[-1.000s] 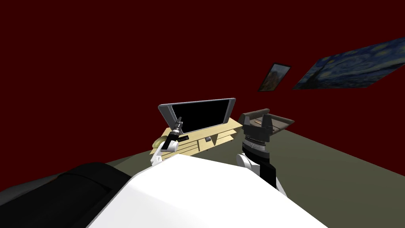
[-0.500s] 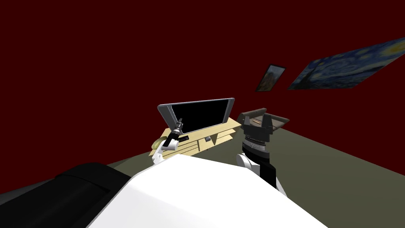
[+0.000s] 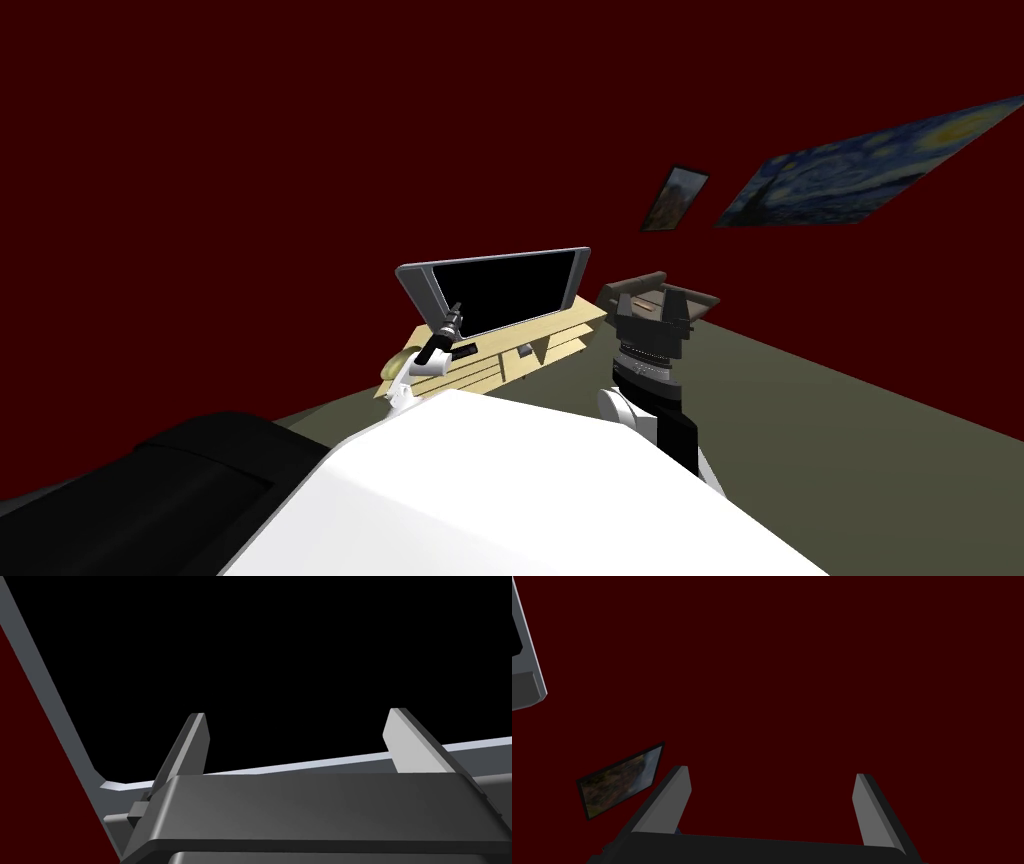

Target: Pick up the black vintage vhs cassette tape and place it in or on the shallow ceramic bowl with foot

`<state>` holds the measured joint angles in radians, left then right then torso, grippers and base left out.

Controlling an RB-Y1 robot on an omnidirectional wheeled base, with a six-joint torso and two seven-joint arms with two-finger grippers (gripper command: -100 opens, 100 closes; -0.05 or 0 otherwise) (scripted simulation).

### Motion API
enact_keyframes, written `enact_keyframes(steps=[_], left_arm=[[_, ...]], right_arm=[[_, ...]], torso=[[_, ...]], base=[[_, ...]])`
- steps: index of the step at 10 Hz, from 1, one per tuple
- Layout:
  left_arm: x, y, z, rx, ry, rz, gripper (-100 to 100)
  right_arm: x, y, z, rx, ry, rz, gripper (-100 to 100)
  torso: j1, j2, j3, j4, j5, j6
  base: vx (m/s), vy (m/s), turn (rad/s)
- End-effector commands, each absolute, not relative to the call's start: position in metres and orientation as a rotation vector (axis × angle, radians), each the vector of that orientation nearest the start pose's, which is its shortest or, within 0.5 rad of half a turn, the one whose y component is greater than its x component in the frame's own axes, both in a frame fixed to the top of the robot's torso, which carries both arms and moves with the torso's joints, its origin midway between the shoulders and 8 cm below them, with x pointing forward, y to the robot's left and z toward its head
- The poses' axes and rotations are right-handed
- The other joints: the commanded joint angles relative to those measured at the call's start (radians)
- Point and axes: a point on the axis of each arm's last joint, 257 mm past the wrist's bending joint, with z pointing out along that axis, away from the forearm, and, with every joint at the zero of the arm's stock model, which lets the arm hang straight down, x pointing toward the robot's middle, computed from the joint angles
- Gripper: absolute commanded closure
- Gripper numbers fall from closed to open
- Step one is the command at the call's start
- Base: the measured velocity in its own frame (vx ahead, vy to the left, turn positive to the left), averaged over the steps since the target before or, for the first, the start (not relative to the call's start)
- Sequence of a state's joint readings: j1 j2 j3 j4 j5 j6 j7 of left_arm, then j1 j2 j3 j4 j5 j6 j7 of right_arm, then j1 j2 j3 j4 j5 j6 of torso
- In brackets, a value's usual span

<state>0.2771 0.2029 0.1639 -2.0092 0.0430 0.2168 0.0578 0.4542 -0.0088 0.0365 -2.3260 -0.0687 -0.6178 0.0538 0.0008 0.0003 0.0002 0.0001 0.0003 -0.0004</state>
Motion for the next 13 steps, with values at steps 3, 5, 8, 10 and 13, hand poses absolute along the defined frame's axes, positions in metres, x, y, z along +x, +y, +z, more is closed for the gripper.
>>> enact_keyframes(steps=[3,5,8,10,13], left_arm=[[0.467,0.392,-0.202,-1.339,1.186,-0.915,-100],[0.465,0.394,-0.212,-1.371,1.207,-0.893,-100],[0.467,0.406,-0.246,-1.51,1.235,-0.857,-100],[0.464,0.407,-0.253,-1.535,1.25,-0.838,-100],[0.463,0.417,-0.284,-1.673,1.266,-0.802,-100]], right_arm=[[0.314,-0.266,0.078,0.518,0.441,1.388,0],[0.314,-0.266,0.078,0.518,0.441,1.388,0],[0.314,-0.266,0.078,0.518,0.441,1.388,0],[0.314,-0.266,0.078,0.518,0.441,1.388,0],[0.314,-0.266,0.078,0.518,0.441,1.388,0]], torso=[[0.001,0.0,0.0,0.0,0.0,0.0],[0.001,0.0,0.0,0.0,0.0,0.0],[0.0,0.0,0.0,0.0,0.0,0.0],[0.001,0.0,0.0,0.0,0.0,0.0],[0.0,0.0,0.0,0.0,0.0,0.0]], base=[[-0.015,0.023,-0.065],[-0.013,0.021,-0.031],[-0.015,0.022,-0.071],[-0.015,0.021,-0.022],[-0.019,0.021,-0.069]])
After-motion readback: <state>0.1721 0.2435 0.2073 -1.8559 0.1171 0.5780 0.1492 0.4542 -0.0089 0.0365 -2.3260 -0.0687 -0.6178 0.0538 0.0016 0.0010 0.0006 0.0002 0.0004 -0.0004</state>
